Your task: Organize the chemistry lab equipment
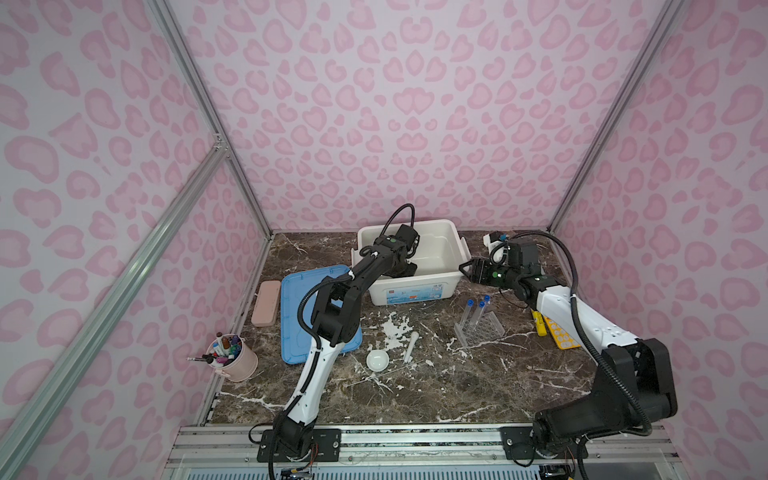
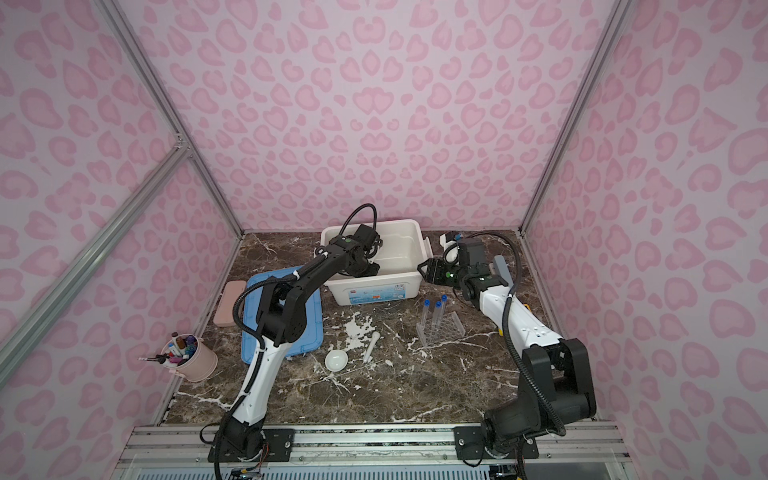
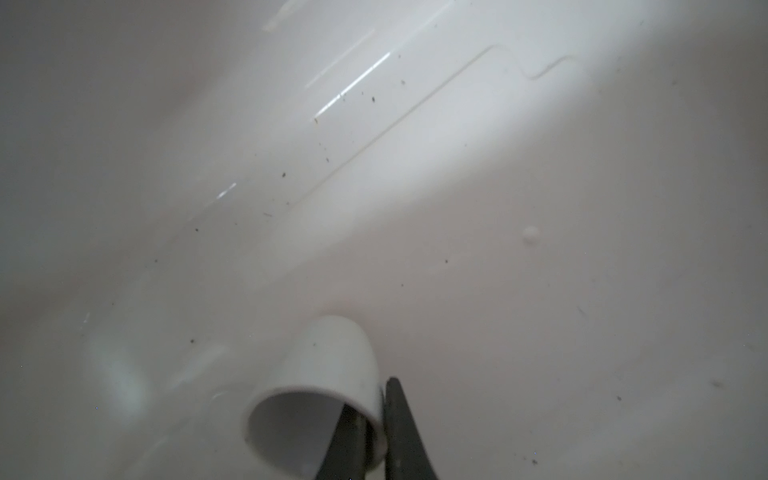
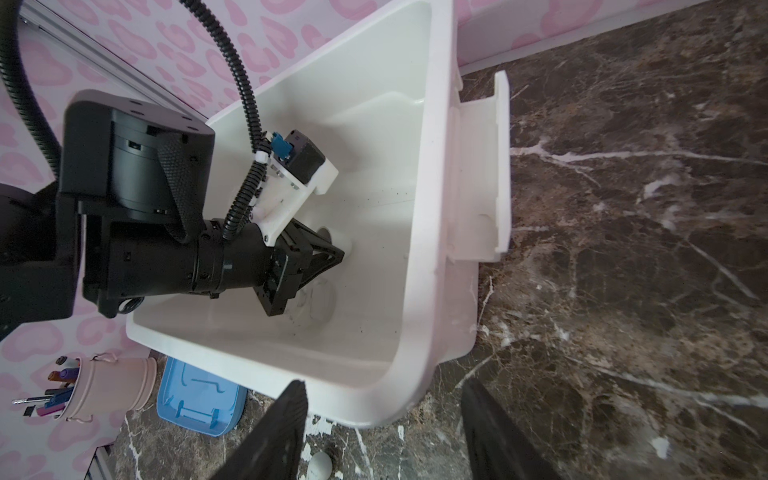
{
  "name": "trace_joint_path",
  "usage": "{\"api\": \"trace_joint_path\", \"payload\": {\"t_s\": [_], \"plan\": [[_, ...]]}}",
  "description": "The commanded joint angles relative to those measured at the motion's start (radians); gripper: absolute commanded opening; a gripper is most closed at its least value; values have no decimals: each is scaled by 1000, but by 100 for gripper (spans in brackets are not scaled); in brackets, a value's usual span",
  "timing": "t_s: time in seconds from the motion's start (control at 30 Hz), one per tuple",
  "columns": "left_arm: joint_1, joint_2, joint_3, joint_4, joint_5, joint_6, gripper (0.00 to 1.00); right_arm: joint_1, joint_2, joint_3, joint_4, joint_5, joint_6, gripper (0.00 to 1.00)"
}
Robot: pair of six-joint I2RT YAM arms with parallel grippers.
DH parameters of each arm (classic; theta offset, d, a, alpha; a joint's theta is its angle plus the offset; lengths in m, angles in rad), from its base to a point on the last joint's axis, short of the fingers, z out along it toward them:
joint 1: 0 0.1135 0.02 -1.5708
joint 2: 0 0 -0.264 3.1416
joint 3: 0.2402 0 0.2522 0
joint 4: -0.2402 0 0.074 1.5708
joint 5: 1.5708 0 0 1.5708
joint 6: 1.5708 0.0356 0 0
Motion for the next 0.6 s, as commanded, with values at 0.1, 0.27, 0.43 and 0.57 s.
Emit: {"api": "trace_joint_path", "payload": {"t_s": [0.1,0.27,0.43,0.57], "plan": [[-3,-11,7,-22,-7,5,23,1,1,-9,13,4,4,61],[-7,-29,7,-14,-6,-3,28,1,-2,-12,15,5,5,61],[-11,-62,6,-6,-2,-19,39,0,-10,-13,14,7,4,61],[-17,-96,7,5,-12,-30,52,1,-18,-14,11,13,3,61]]}}
